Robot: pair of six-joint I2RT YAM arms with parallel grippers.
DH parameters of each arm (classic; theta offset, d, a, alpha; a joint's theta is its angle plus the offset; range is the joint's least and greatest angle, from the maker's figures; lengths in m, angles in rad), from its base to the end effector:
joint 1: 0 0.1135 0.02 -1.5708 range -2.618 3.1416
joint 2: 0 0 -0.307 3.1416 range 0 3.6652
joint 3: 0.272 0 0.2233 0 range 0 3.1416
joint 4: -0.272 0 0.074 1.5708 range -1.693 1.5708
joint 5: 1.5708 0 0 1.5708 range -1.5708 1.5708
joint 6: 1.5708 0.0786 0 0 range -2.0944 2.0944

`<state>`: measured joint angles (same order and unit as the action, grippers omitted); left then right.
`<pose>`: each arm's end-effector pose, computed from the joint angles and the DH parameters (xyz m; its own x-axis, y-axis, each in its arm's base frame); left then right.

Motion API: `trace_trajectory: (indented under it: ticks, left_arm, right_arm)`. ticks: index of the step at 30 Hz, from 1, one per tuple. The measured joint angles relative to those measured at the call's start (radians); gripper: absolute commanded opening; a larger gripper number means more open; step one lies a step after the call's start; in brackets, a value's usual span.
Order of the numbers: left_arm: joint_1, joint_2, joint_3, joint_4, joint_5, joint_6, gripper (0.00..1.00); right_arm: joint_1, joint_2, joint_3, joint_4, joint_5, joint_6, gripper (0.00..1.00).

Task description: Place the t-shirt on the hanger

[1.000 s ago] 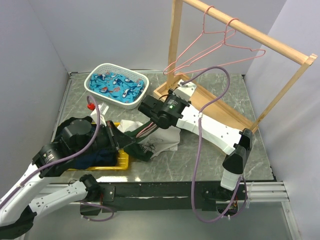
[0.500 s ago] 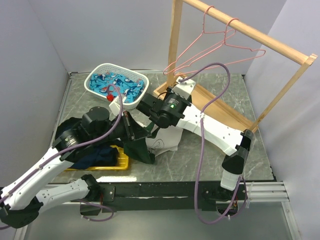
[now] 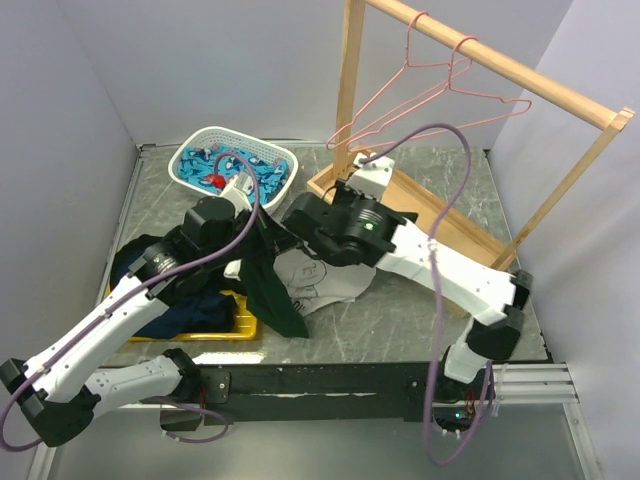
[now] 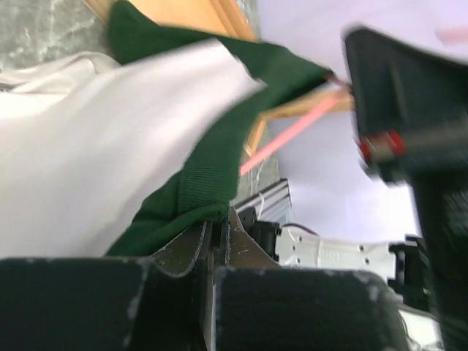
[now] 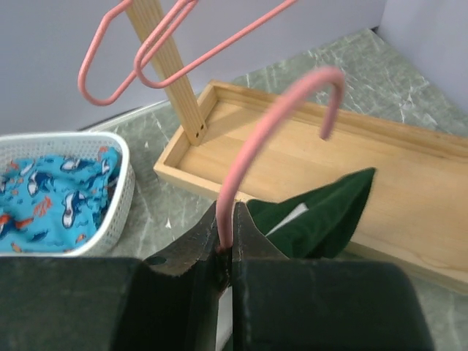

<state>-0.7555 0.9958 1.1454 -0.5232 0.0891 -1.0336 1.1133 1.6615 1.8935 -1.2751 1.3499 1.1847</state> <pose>0.1398 -0.1412 0.4069 -0.7745 -0.4460 -0.4485 0.1521 0.5570 -0.8165 0.1966 0.2257 0.4483 -0.1248 0.2061 -0.9705 0.3612 0.9205 0.1490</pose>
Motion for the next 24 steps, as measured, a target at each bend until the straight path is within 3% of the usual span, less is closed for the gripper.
trace_trajectory:
  ticks: [5, 9, 17, 24]
  left_arm:
    - [0.034, 0.059, 0.05, 0.007, 0.008, 0.029, 0.01]
    - [0.058, 0.11, 0.132, 0.014, 0.044, 0.081, 0.01]
    - [0.086, 0.214, 0.285, 0.018, 0.183, 0.204, 0.06]
    - [0.087, 0.272, 0.423, -0.009, 0.291, 0.269, 0.17]
  right_arm:
    - [0.014, -0.183, -0.157, 0.313, -0.091, -0.318, 0.0]
    - [0.015, -0.264, -0.19, 0.452, -0.146, -0.508, 0.0]
    - [0.016, -0.27, -0.165, 0.57, -0.265, -0.73, 0.0]
    - [0.021, -0.273, -0.124, 0.534, -0.414, -0.825, 0.0]
